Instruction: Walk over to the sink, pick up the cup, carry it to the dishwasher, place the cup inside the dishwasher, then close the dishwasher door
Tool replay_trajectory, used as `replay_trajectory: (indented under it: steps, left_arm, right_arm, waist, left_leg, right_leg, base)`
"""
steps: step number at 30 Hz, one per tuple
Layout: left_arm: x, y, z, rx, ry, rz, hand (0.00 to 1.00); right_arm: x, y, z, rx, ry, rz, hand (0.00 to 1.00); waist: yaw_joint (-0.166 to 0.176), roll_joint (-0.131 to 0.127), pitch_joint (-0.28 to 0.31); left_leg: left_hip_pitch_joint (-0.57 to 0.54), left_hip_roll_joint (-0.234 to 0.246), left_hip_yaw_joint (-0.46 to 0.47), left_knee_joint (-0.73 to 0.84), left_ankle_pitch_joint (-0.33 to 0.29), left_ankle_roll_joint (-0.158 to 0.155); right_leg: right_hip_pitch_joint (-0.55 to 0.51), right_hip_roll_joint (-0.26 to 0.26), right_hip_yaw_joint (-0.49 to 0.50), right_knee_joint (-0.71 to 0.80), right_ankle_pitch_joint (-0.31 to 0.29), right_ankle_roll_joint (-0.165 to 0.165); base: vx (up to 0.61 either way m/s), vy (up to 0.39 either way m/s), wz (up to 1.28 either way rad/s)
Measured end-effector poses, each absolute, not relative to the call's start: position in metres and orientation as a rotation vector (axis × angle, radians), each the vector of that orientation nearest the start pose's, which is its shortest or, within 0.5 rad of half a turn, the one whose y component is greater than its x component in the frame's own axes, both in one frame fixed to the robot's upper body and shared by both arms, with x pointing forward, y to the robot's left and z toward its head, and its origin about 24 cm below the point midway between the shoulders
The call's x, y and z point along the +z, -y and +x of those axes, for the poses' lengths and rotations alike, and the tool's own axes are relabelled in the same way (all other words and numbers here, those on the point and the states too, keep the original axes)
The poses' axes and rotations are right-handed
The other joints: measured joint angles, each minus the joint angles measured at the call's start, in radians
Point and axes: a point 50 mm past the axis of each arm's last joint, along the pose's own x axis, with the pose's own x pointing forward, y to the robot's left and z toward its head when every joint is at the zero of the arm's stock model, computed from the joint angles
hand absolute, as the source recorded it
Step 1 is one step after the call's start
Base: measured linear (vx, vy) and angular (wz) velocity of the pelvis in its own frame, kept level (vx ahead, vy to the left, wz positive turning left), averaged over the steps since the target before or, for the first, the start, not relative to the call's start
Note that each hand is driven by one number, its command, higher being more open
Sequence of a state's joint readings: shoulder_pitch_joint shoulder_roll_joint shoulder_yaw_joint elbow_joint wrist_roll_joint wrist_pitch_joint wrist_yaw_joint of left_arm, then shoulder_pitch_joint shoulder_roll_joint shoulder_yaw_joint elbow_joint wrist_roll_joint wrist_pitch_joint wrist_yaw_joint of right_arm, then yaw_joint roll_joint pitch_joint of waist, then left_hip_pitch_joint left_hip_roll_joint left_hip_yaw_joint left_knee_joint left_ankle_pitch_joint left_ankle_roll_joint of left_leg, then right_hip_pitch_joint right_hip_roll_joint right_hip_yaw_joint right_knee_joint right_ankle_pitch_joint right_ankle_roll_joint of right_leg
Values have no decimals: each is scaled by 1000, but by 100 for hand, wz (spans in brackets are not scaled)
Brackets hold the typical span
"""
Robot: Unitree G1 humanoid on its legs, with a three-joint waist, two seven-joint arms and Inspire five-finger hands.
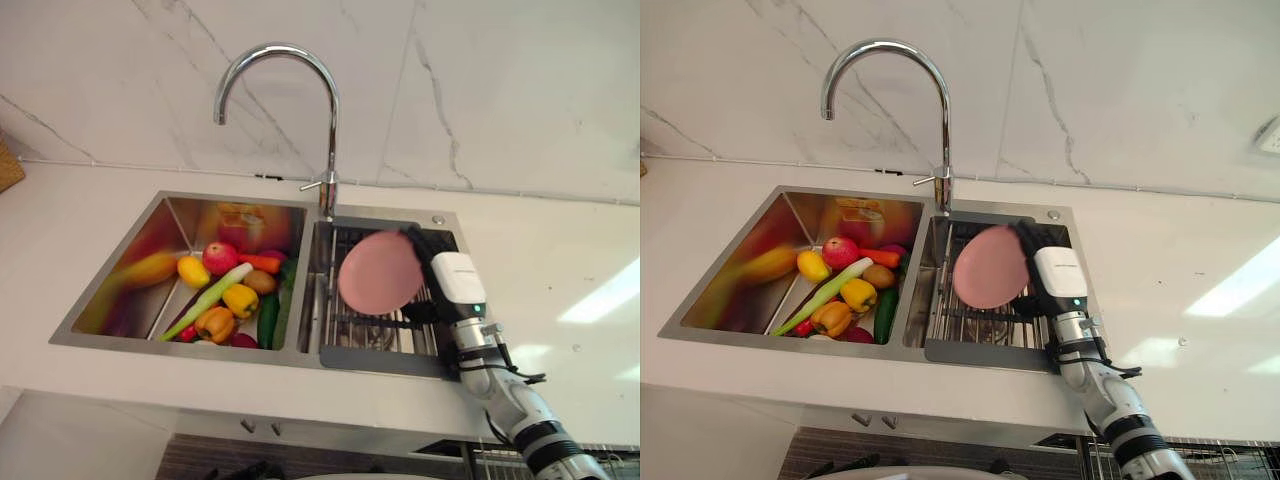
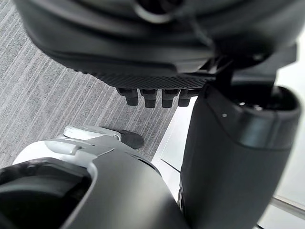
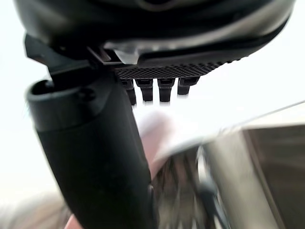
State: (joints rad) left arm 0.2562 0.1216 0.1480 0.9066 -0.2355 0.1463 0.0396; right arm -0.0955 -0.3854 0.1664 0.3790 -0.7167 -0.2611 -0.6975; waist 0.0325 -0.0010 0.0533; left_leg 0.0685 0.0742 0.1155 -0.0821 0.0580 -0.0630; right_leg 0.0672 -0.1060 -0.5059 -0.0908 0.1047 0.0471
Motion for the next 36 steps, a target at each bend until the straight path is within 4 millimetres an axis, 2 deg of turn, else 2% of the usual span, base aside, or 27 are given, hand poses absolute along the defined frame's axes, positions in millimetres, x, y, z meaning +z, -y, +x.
replay_trajectory:
  steps: [3,9,18,23,30,35,36]
  left_arm:
    - [-164,-214,36,416,-1261,-190,100]
    - [-163,-215,36,419,-1257,-186,100]
    - [-163,-215,36,417,-1258,-186,100]
    - [-163,-217,37,418,-1256,-182,100]
    - [-162,-219,39,414,-1255,-180,100]
    - [-162,-220,39,413,-1254,-179,100]
    - [-162,-221,40,413,-1254,-178,100]
  right_arm:
    - [29,210,256,-391,302,-935,100]
    - [23,213,257,-439,233,-884,100]
    - [17,212,260,-403,177,-891,100]
    - [12,207,263,-321,149,-927,100]
    - [6,188,268,-17,194,-1177,100]
    - [8,185,271,68,233,-1241,100]
    - [8,185,271,87,235,-1252,0]
  waist:
    - [8,24,-9]
    - [10,20,-12]
    - [15,11,-15]
    - [22,-2,-16]
    - [35,-8,-17]
    - [35,-13,-14]
    - [35,-15,-13]
  left_leg:
    - [0,-1,-12,-2,1,0]
    - [10,1,-23,-4,2,-2]
    - [11,1,-22,-8,1,-2]
    - [10,1,-22,-9,1,-2]
    - [4,0,-26,-9,2,-2]
    - [1,0,-31,-8,2,-2]
    - [1,0,-32,-8,2,-2]
  right_leg:
    - [4,-1,-10,1,-2,3]
    - [20,1,-23,4,-10,4]
    - [22,1,-23,4,-12,4]
    - [21,1,-23,3,-12,4]
    - [18,0,-30,4,-13,5]
    - [17,0,-35,5,-14,5]
    - [17,0,-36,5,-14,5]
  base:
    - [41,11,12]
    - [38,8,7]
    - [0,0,0]
    - [0,0,0]
    - [12,6,2]
    - [16,5,3]
    - [0,0,0]
